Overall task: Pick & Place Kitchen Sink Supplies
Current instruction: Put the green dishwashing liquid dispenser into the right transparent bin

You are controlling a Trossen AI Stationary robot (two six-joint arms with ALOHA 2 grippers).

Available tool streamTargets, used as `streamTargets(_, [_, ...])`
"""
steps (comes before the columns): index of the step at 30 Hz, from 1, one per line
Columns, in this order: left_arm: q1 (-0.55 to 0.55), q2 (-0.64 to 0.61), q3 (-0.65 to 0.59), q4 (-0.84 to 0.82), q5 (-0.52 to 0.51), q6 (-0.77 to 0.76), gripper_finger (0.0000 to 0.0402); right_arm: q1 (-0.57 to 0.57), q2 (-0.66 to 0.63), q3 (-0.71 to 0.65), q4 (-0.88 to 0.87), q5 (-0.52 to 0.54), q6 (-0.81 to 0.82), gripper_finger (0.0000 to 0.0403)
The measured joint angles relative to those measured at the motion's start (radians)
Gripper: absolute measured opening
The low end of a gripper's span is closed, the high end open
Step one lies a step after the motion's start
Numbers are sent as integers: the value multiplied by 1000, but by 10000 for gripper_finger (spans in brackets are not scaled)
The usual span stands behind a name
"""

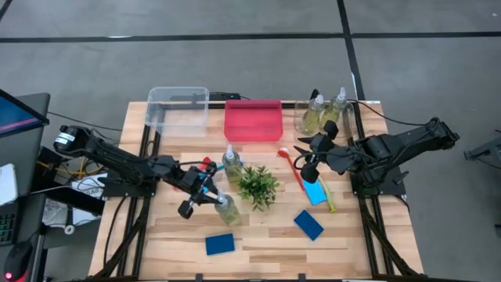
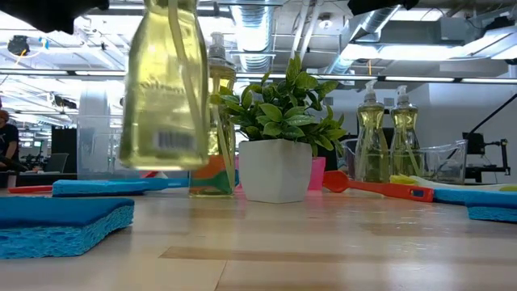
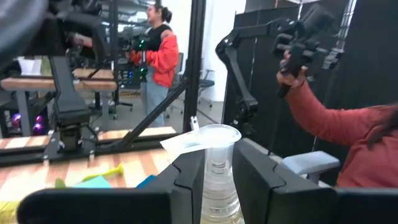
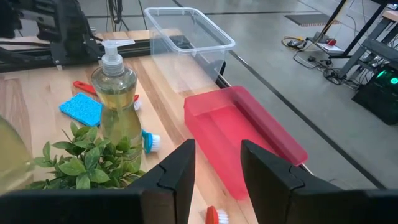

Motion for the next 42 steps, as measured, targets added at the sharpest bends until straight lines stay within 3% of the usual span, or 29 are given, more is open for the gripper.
streamTargets(18, [0,-53,39,20,0,8,71,4,0,0,68,-24,-32,122])
streamTargets(31, [0,-53,145,14,0,42,70,109,0,0,202,-29,-136,123])
streamTargets(37, [0,-53,167,15,0,43,72,138,7,0,307,-141,-168,130])
streamTargets(42, [0,-53,167,14,-1,61,71,137,57,0,384,-185,-218,168])
